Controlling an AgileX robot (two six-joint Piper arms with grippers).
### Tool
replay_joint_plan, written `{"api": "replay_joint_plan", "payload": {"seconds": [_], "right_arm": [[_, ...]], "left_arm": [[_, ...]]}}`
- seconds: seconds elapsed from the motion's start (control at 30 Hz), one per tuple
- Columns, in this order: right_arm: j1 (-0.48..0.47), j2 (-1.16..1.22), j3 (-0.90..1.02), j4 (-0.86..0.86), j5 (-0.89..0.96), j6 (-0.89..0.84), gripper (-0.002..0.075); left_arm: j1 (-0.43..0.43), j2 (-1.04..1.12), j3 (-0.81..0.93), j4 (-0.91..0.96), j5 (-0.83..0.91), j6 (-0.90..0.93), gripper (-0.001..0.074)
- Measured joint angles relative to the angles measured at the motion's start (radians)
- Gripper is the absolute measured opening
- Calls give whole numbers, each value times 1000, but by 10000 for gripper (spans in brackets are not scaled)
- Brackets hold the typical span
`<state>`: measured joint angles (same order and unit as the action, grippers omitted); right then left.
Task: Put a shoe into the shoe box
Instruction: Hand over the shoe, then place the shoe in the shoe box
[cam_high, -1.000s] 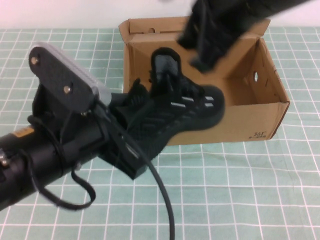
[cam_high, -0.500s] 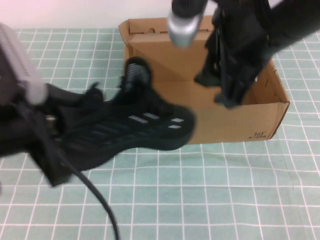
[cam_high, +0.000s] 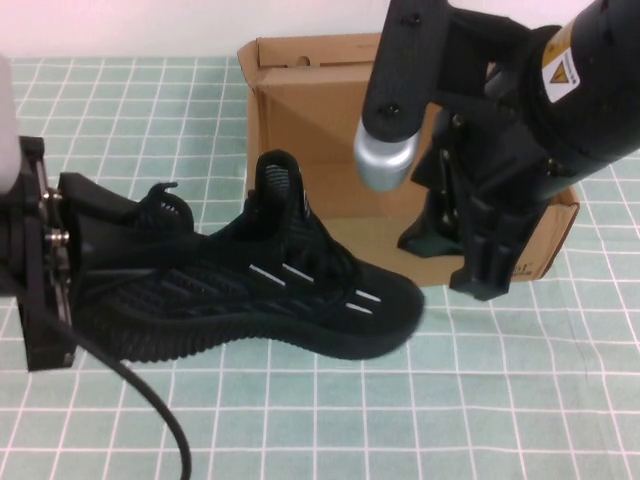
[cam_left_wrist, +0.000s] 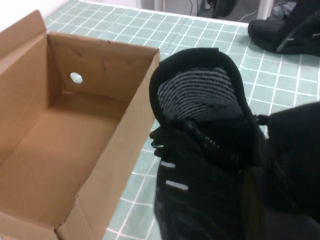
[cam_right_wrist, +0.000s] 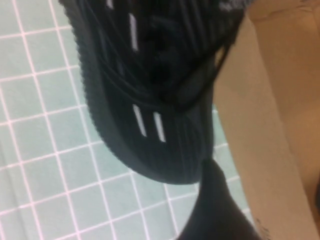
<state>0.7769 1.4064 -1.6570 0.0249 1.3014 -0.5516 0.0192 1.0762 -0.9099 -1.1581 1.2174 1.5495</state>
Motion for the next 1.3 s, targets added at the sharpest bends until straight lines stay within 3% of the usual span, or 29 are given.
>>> {"api": "replay_joint_plan", "payload": {"seconds": [0.2,0.3,0.37,0.47,0.57,0.83,1.0,1.3], "right_arm": [[0,22,-2,25,-41,0,339],[0,38,-2,27,-36,26,357],[0,49,-2,25,-30,30,438],[0,59,-2,29,-46,34,645],[0,69,-2,31,-74,52,732],[0,79,-2,110,-86,8,728],[0,79,-2,201,-83,-36,728],[0,114,-2,192,-99,-54,728]], "left_arm": [[0,19,-20,-4,-9,13,31],[0,19,-22,-14,-9,11,31],[0,19,-24,-17,-7,1,31],[0,19,-24,-17,-7,-13,31],[-16,19,-24,-17,-9,-15,31],[-100,19,-24,-2,-4,-17,31],[-102,17,-24,-2,-3,-17,31],[-102,17,-26,-2,-3,-15,31]]}}
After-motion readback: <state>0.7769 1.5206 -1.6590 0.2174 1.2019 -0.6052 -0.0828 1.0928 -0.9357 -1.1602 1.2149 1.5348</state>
